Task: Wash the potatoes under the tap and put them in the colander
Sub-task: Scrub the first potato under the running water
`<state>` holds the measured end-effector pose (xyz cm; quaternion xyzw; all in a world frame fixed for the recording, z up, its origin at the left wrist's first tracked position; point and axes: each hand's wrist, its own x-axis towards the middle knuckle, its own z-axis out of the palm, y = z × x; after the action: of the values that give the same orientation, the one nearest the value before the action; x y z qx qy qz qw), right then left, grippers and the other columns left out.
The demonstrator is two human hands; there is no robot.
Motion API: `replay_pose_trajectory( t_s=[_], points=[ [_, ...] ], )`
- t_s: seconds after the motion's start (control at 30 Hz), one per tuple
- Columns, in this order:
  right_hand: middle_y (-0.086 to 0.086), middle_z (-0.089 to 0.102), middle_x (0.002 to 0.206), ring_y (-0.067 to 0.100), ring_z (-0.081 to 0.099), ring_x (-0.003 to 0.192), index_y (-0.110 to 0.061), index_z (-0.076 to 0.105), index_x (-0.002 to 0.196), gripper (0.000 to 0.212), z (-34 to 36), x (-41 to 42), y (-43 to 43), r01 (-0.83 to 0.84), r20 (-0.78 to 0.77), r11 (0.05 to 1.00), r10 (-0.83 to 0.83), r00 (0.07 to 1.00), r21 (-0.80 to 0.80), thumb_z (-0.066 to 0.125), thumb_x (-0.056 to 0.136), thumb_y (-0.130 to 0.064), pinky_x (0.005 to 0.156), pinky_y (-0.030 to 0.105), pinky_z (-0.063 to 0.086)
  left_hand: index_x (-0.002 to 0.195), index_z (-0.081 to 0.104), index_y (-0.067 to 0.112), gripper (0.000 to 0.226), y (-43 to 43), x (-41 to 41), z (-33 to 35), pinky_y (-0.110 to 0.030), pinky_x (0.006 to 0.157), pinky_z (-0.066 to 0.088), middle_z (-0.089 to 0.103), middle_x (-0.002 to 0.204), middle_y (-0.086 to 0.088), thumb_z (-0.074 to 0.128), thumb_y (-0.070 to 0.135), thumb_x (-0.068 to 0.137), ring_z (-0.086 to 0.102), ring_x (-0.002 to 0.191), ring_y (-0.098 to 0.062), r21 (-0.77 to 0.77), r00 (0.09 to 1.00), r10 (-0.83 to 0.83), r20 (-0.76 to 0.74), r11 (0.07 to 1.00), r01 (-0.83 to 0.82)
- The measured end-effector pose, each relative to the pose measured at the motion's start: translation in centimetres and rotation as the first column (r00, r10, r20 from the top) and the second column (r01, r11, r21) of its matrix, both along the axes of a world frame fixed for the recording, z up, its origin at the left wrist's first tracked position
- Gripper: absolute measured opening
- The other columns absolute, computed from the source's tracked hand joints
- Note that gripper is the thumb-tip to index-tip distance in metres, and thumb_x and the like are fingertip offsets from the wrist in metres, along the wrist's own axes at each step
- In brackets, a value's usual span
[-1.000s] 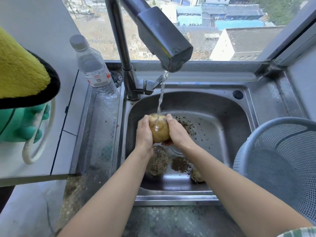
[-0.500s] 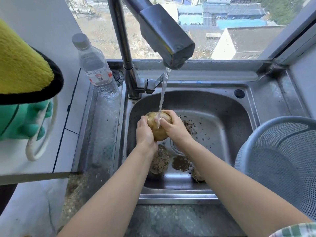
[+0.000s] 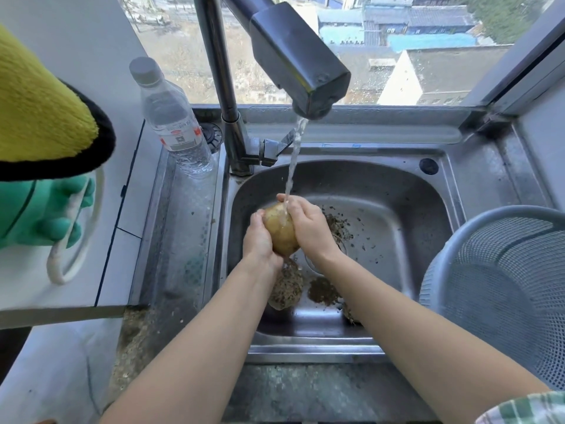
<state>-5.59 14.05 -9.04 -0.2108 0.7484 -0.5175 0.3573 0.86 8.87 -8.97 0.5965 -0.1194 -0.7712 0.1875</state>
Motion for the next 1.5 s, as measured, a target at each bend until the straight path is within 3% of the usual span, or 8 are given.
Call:
replay_pose_trajectory(
  t_s=[0.3, 0.43, 0.6, 0.77, 0.97, 1.13, 1.3, 1.5],
  points=[
    [0.012, 0.072, 0.094, 0.029, 0.065, 0.092, -0.006, 0.071, 0.091, 0.04, 1.0, 0.0, -0.8, -0.068, -0.259, 0.97, 0.13, 0.957, 0.234, 0.041, 0.101, -0.032, 0.083, 0.043, 0.052, 0.108, 0.069, 0.01, 0.031, 0.4, 0.3, 0.2, -0.052, 0.089, 0.057, 0.069, 0.104, -0.017, 0.05, 0.034, 0.1, 0.068, 0.1, -0.034, 0.01, 1.0, 0.007, 0.011, 1.0, -0.007],
    [0.016, 0.068, 0.093, 0.035, 0.065, 0.085, 0.001, 0.067, 0.103, 0.041, 2.0, 2.4, 0.2, -0.133, -0.708, 0.937, 0.333, 0.623, 0.324, 0.034, 0.096, -0.022, 0.069, 0.039, 0.055, 0.066, 0.063, 0.012, 0.036, 0.1, 0.4, 0.1, -0.04, 0.081, 0.055, 0.067, 0.075, -0.008, 0.051, 0.022, 0.098, 0.064, 0.075, -0.025, 0.011, 0.999, -0.016, -0.028, 1.0, 0.016],
    [0.021, 0.065, 0.105, 0.038, 0.059, 0.103, 0.004, 0.065, 0.096, 0.039, 1.7, -1.8, -1.6, -0.191, -0.163, 0.888, 0.281, 0.946, 0.419, 0.032, 0.102, -0.017, 0.09, 0.047, 0.047, 0.09, 0.066, 0.012, 0.028, 0.3, 0.3, 0.6, -0.056, 0.09, 0.055, 0.069, 0.098, -0.017, 0.048, 0.03, 0.102, 0.068, 0.095, -0.033, -0.086, 0.995, -0.094, 0.042, 0.992, 0.098],
    [0.015, 0.062, 0.12, 0.031, 0.056, 0.111, -0.004, 0.059, 0.121, 0.044, 2.6, 2.0, -0.1, -0.242, -0.592, 0.891, 0.438, 0.677, 0.383, 0.031, 0.098, -0.029, 0.093, 0.04, 0.047, 0.061, 0.072, 0.012, 0.051, -0.5, 0.4, 0.0, -0.042, 0.079, 0.057, 0.071, 0.079, -0.011, 0.046, 0.032, 0.101, 0.067, 0.081, -0.027, 0.006, 0.999, -0.042, 0.018, 0.999, 0.042],
    [0.021, 0.066, 0.104, 0.036, 0.061, 0.099, 0.004, 0.066, 0.095, 0.037, 1.4, -2.1, -1.8, -0.223, -0.097, 0.868, 0.294, 0.951, 0.444, 0.035, 0.099, -0.015, 0.091, 0.05, 0.049, 0.08, 0.063, 0.014, 0.037, 0.7, 0.3, 1.1, -0.055, 0.096, 0.052, 0.065, 0.086, -0.014, 0.043, 0.032, 0.105, 0.064, 0.086, -0.03, -0.041, 0.995, -0.088, 0.044, 0.995, 0.09],
    [0.018, 0.065, 0.103, 0.036, 0.059, 0.098, -0.002, 0.065, 0.104, 0.031, 3.0, 2.4, 0.2, -0.178, -0.607, 0.915, 0.376, 0.7, 0.361, 0.042, 0.1, -0.022, 0.082, 0.044, 0.05, 0.045, 0.066, 0.015, 0.058, -0.2, 0.5, -0.2, -0.04, 0.081, 0.056, 0.068, 0.062, -0.005, 0.048, 0.027, 0.098, 0.064, 0.077, -0.024, 0.007, 0.999, -0.055, 0.003, 0.998, 0.055],
    [0.02, 0.063, 0.091, 0.034, 0.056, 0.089, 0.001, 0.059, 0.079, 0.039, 1.9, -2.0, -1.9, -0.175, -0.099, 0.904, 0.23, 0.968, 0.391, 0.037, 0.102, -0.021, 0.08, 0.042, 0.044, 0.079, 0.061, 0.014, 0.035, 0.2, 0.1, 1.0, -0.053, 0.095, 0.053, 0.064, 0.085, -0.014, 0.044, 0.033, 0.103, 0.064, 0.086, -0.03, -0.048, 0.992, -0.115, 0.052, 0.992, 0.118],
    [0.011, 0.064, 0.104, 0.029, 0.058, 0.097, -0.01, 0.063, 0.104, 0.034, 2.7, 1.3, 0.0, -0.194, -0.498, 0.924, 0.345, 0.796, 0.331, 0.037, 0.101, -0.032, 0.081, 0.04, 0.048, 0.072, 0.067, 0.014, 0.039, -0.5, 0.3, 0.4, -0.044, 0.079, 0.057, 0.07, 0.081, -0.01, 0.049, 0.033, 0.1, 0.067, 0.083, -0.026, -0.021, 0.997, -0.078, 0.029, 0.997, 0.079]
  ],
)
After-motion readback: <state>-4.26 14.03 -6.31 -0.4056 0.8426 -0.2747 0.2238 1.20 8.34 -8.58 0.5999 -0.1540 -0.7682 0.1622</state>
